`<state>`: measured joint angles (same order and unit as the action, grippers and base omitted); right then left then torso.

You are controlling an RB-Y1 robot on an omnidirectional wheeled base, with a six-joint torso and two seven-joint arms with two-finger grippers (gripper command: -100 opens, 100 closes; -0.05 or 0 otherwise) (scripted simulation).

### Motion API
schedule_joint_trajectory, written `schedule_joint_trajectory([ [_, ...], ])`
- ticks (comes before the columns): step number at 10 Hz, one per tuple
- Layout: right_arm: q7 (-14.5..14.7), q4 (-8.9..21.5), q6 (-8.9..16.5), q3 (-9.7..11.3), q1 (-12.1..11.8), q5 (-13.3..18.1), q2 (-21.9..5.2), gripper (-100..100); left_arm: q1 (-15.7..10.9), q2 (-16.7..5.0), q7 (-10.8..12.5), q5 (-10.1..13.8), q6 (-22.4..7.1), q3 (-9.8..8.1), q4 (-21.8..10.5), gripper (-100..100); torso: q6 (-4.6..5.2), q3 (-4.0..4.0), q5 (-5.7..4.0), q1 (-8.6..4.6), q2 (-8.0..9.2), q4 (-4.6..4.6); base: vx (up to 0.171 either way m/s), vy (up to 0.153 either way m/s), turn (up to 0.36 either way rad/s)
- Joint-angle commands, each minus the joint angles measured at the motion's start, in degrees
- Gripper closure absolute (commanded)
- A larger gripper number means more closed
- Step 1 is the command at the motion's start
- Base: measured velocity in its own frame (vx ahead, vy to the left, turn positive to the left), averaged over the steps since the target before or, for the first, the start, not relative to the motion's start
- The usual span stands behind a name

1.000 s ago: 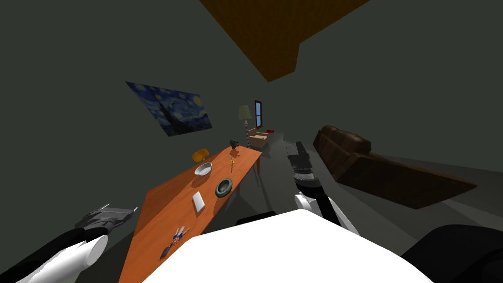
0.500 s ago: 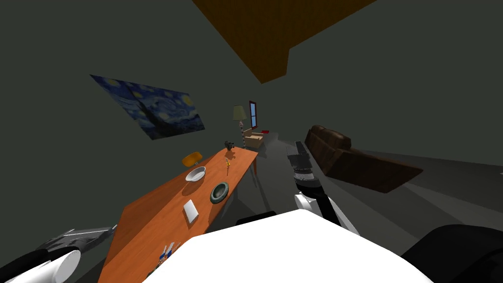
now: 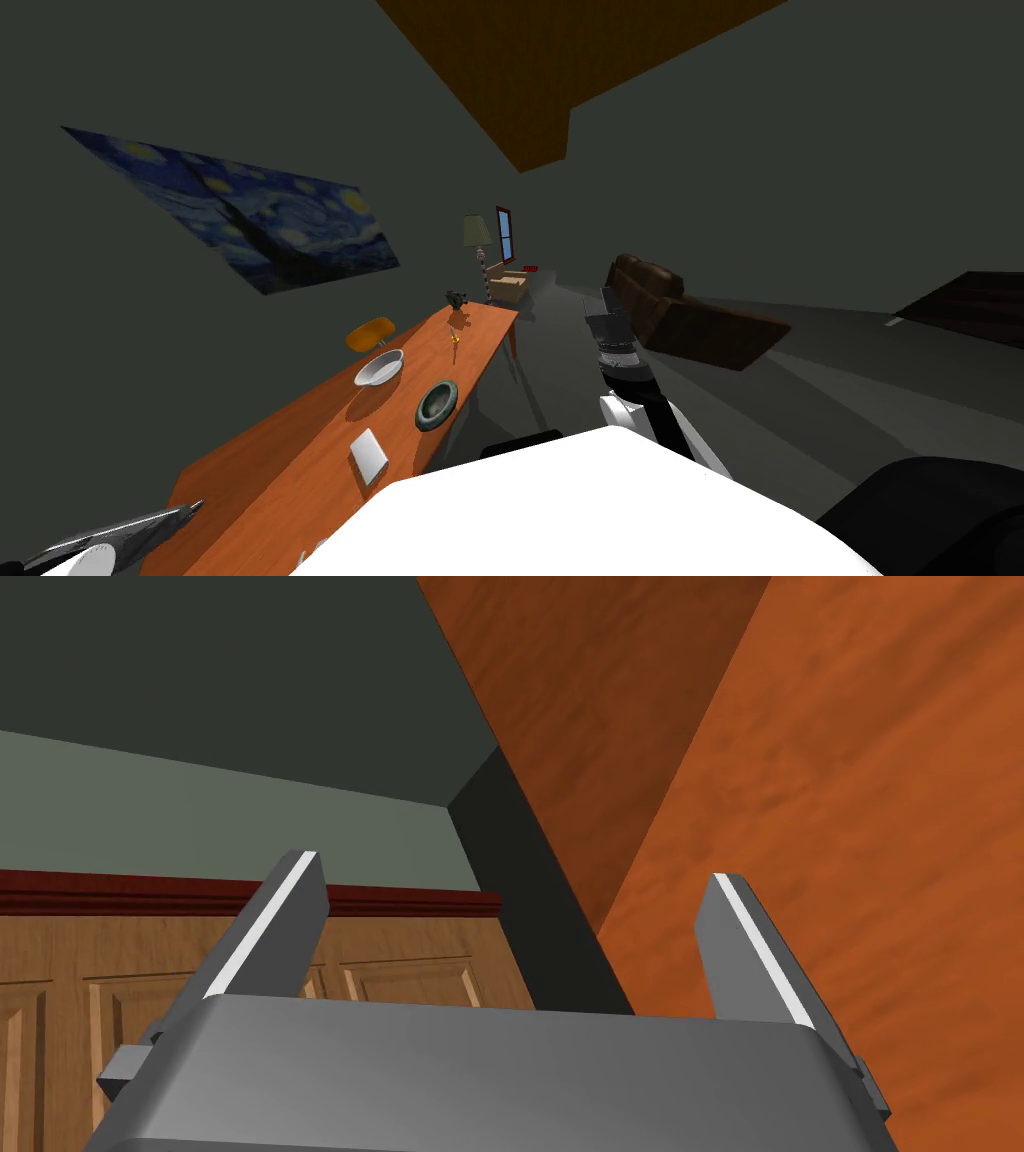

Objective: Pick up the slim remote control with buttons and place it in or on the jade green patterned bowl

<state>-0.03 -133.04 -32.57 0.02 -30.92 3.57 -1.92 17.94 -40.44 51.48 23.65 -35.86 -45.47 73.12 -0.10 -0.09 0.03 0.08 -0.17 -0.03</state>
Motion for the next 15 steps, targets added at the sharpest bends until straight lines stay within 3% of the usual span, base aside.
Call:
schedule_joint_trajectory([
  [1, 0.00, 0.00, 0.00, 0.00, 0.00, 0.00, 0.00, 0, -0.13, -0.34, 2.33, 1.14, -2.86, -1.87, -2.86, -100, 0.00, 0.00, 0.00, 0.00, 0.00, 0.00, 0.026, 0.011, -0.257],
  [2, 0.00, 0.00, 0.00, 0.01, 0.01, 0.00, 0.00, 0, -0.13, -0.34, 2.33, 1.14, -3.11, -1.87, -3.63, -100, 0.08, -0.01, 0.00, 0.01, -0.03, 0.00, 0.029, 0.013, -0.184],
  [3, 0.00, 0.00, 0.00, 0.00, 0.00, 0.00, 0.00, 0, -0.49, -0.52, 4.50, 2.10, -5.44, -3.42, -6.14, -100, 0.03, -0.02, 0.01, 0.02, -0.04, -0.01, 0.044, 0.013, -0.267],
  [5, 0.00, 0.00, 0.00, 0.00, 0.00, 0.00, 0.00, 0, -0.49, -0.52, 4.50, 2.10, -5.51, -3.42, -7.45, -100, 0.00, -0.04, 0.01, 0.03, -0.07, -0.02, 0.028, 0.015, -0.051],
  [6, 0.00, 0.00, 0.00, 0.00, 0.00, 0.00, 0.00, 0, -0.84, -0.60, 6.62, 3.05, -7.82, -4.88, -9.31, -100, -0.01, -0.01, 0.00, 0.00, -0.01, 0.00, 0.036, 0.010, -0.250],
  [7, 0.00, 0.00, 0.00, 0.01, 0.01, 0.00, 0.00, 0, -0.84, -0.60, 6.62, 3.05, -7.82, -4.88, -11.23, -100, 0.09, -0.04, 0.00, 0.01, -0.07, -0.01, 0.036, 0.018, -0.168],
  [8, 0.00, 0.00, 0.00, 0.00, 0.00, 0.00, 0.00, 0, -1.16, -0.57, 8.68, 3.97, -9.88, -6.24, -13.64, -100, 0.01, -0.04, 0.01, 0.03, -0.07, -0.02, 0.047, 0.021, -0.238],
  [9, 0.00, 0.00, 0.00, 0.00, 0.00, 0.00, 0.00, 0, -1.16, -0.57, 8.68, 3.97, -10.03, -6.24, -14.94, -100, 0.06, -0.06, 0.01, 0.05, -0.10, -0.02, 0.039, 0.020, -0.147],
  [10, 0.00, 0.00, 0.00, 0.00, 0.00, 0.00, 0.00, 0, -1.46, -0.42, 10.67, 4.86, -12.06, -7.51, -17.46, -100, 0.01, -0.05, 0.01, 0.03, -0.09, -0.02, 0.044, 0.022, -0.203],
  [11, 0.00, 0.00, 0.00, 0.00, 0.00, 0.00, 0.00, 0, -1.46, -0.42, 10.67, 4.86, -12.12, -7.51, -18.55, -100, 0.05, -0.06, 0.01, 0.03, -0.11, -0.02, 0.037, 0.024, -0.130],
  [12, 0.00, 0.00, 0.00, 0.00, 0.00, 0.00, 0.00, 0, -1.72, -0.18, 12.58, 5.72, -14.11, -8.67, -20.20, -100, 0.00, -0.05, 0.01, 0.03, -0.09, -0.02, 0.042, 0.030, -0.208],
  [14, 0.00, 0.00, 0.00, 0.00, 0.00, 0.00, 0.00, 0, -1.72, -0.18, 12.58, 5.72, -14.11, -8.67, -22.05, -100, -0.01, -0.05, 0.01, 0.05, -0.08, -0.02, 0.027, 0.020, -0.072],
  [15, 0.00, 0.00, 0.00, 0.00, -0.01, 0.00, 0.00, 0, -1.96, 0.14, 14.39, 6.53, -15.96, -9.73, -24.46, -100, -0.02, -0.02, 0.00, -0.01, -0.03, -0.01, 0.031, 0.015, -0.163],
])
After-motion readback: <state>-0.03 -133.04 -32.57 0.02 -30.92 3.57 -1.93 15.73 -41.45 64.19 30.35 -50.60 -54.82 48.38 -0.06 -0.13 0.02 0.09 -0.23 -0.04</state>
